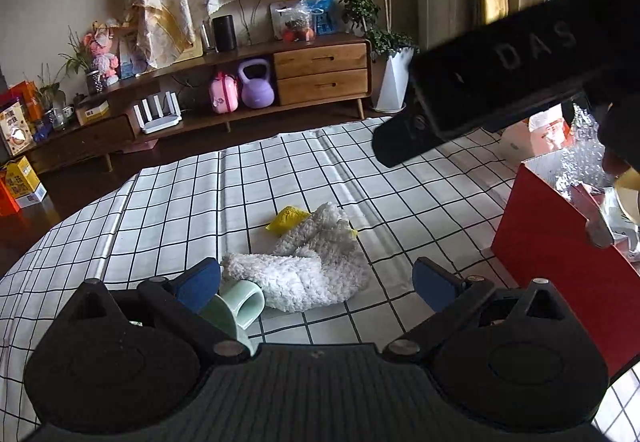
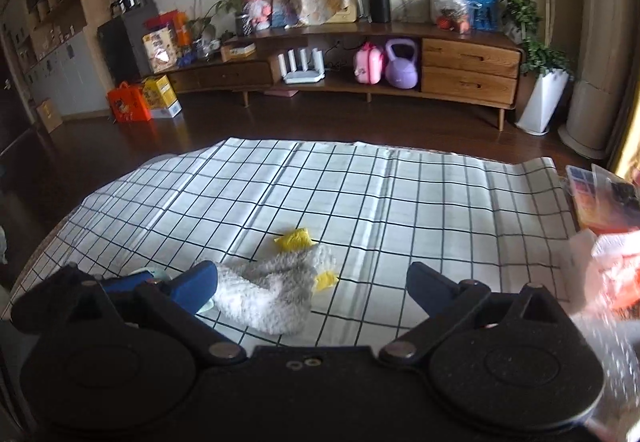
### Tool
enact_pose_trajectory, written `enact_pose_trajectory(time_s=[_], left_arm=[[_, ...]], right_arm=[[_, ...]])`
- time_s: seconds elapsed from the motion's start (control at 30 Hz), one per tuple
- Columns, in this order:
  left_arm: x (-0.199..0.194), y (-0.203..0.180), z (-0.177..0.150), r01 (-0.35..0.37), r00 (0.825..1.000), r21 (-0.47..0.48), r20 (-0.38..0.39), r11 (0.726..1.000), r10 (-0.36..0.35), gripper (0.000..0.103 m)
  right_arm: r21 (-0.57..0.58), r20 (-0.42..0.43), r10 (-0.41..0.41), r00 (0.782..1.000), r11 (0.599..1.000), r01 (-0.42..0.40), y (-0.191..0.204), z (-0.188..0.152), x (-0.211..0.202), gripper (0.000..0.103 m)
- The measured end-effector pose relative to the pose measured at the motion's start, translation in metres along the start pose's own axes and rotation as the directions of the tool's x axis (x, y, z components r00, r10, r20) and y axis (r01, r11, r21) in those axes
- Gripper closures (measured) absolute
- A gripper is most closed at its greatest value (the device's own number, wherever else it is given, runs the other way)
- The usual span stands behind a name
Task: Organize soft objects
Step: 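Move the left tool to the white fluffy cloth while the right tool approaches the yellow pouch, then close the left tool on the white fluffy cloth while the right tool closes on the yellow pouch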
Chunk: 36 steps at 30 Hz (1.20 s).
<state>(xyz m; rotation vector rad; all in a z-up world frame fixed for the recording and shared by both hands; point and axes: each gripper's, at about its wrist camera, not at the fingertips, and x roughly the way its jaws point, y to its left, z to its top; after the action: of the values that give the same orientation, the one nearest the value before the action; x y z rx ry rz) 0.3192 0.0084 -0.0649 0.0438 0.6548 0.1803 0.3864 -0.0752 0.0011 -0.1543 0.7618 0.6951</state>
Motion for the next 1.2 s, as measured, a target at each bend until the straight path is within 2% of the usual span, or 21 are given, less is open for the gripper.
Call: enact_pose_trajectory(time_s=[0.13,0.3,0.43,0.57,0.67,0.8,0.9,1.0,1.07,1.13,1.2], left_arm=[[0.015,-0.009,0.0,-0.071,0.997,-0.041,0.022,0.997,0.072,0.0],[0.032,-0.013,0.001,-0.174,0.984,-0.035,0.042,0.984,0.176,0.0],[0.048,-0.008,0.004,-0.189,0.982,-0.068,-0.019,0.98,0.189,0.0],[0.061,-0.009,0.01,-0.207,0.978,-0.04,-0.047,0.978,0.205,0.0],[0.07,-0.01,0.009,-0.194,0.978,-0.026,-0.08,0.981,0.192,0.001],[0.077,-0.016,0.002,-0.195,0.976,0.017,-0.092,0.981,0.196,0.001],[0.081,-0.02,-0.001,-0.193,0.976,0.032,-0.093,0.981,0.195,0.001],[0.085,-0.026,-0.003,-0.204,0.975,0.064,-0.08,0.977,0.209,0.001],[0.086,-0.03,-0.004,-0.197,0.976,0.088,-0.072,0.976,0.203,0.009],[0.089,-0.032,-0.006,-0.172,0.979,0.101,-0.096,0.98,0.182,0.032],[0.093,-0.034,-0.009,-0.164,0.977,0.119,-0.119,0.979,0.178,0.04]], right_arm=[[-0.04,-0.06,0.034,0.998,0.999,-0.037,-0.005,0.014,0.023,0.003],[-0.091,-0.109,0.059,0.992,0.993,-0.069,-0.004,0.029,0.053,0.004],[-0.11,-0.158,0.092,0.983,0.988,-0.11,-0.002,0.038,0.084,0.008],[-0.124,-0.209,0.111,0.972,0.983,-0.139,0.002,0.043,0.116,0.014],[-0.134,-0.237,0.112,0.965,0.98,-0.146,0.006,0.047,0.138,0.016],[-0.148,-0.276,0.111,0.955,0.977,-0.156,0.01,0.046,0.166,0.021],[-0.151,-0.304,0.106,0.947,0.976,-0.158,0.011,0.041,0.183,0.029],[-0.145,-0.321,0.118,0.94,0.974,-0.172,0.011,0.037,0.193,0.031],[-0.155,-0.335,0.116,0.935,0.972,-0.176,0.013,0.033,0.199,0.033],[-0.167,-0.349,0.114,0.93,0.969,-0.181,0.016,0.03,0.203,0.039],[-0.185,-0.359,0.099,0.928,0.967,-0.175,0.018,0.027,0.207,0.044]])
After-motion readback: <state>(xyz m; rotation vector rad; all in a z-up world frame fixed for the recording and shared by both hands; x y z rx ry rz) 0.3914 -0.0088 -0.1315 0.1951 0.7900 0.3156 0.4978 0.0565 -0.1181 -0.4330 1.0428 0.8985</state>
